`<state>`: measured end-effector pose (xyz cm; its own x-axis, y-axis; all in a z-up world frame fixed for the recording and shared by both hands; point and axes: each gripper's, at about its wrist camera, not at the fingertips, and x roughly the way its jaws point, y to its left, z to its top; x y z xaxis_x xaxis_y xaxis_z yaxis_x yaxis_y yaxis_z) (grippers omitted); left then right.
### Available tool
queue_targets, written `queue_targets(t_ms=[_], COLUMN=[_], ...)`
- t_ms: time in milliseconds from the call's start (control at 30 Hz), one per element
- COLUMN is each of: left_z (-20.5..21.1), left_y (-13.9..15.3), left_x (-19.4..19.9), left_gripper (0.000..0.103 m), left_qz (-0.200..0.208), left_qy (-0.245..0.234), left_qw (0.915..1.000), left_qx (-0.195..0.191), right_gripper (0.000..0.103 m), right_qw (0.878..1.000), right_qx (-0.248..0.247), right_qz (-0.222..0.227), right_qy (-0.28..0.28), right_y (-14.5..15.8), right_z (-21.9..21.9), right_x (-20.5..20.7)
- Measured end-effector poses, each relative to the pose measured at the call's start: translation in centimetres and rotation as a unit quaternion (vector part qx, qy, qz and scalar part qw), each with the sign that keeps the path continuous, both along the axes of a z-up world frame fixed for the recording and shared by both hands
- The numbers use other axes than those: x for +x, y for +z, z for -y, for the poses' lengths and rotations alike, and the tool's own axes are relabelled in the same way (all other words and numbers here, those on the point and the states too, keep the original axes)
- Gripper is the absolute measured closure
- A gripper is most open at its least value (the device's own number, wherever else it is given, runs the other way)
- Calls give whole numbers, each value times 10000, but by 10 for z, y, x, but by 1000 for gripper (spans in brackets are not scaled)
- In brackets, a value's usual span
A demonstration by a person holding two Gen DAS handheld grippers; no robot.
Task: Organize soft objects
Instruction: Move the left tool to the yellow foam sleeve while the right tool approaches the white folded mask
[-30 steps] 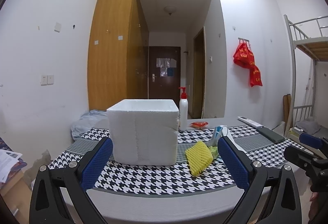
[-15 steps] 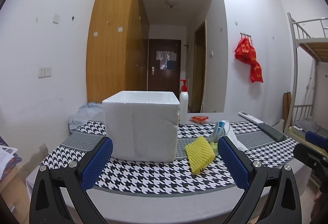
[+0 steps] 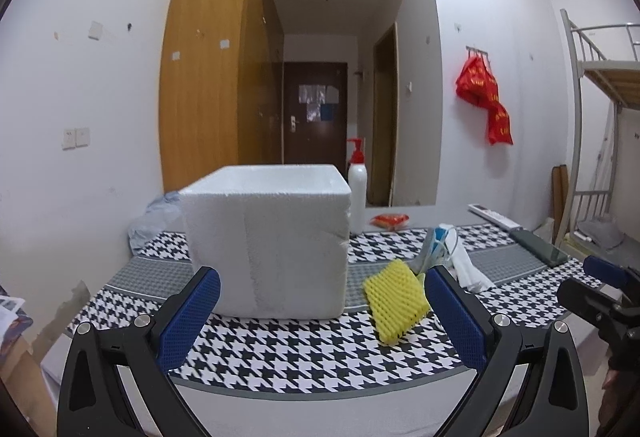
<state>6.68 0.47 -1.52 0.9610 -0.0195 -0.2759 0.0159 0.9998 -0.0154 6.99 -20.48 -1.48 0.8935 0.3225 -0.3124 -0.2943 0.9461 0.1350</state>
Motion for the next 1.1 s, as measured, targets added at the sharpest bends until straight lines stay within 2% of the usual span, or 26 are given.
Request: queue_targets(t_ms=[400, 833, 1100], left_z=[20, 47, 64], left_y=[-13, -34, -48], left_x=[34, 67, 83], left_gripper=[1, 1, 1], left_qz=[-483, -976, -1154], left_qy=[-402, -577, -653], left_qw=[9980, 9931, 9895], left_qx=[80, 285, 567], right_gripper=[0, 0, 0], right_qw=[9993, 9971, 9961], right_qx=[-4, 62, 23], right_qz=[-278, -650, -783], right_qy=[-237, -386, -414], right_y=[-12, -28, -34], right_z=[17, 34, 39], right_x=[30, 62, 78])
